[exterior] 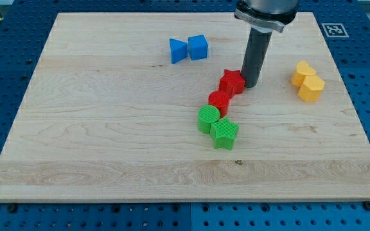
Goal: Push the red star into the red circle
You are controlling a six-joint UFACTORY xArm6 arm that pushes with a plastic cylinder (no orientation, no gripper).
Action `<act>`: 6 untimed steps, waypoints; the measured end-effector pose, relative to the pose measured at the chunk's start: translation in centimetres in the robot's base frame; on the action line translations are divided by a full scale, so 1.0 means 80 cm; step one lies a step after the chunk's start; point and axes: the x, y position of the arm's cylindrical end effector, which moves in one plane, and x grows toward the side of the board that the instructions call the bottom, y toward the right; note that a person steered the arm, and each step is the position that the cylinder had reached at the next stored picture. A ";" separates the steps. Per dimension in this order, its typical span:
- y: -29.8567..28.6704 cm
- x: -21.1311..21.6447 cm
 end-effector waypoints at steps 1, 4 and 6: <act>0.012 0.000; -0.021 -0.024; -0.049 -0.043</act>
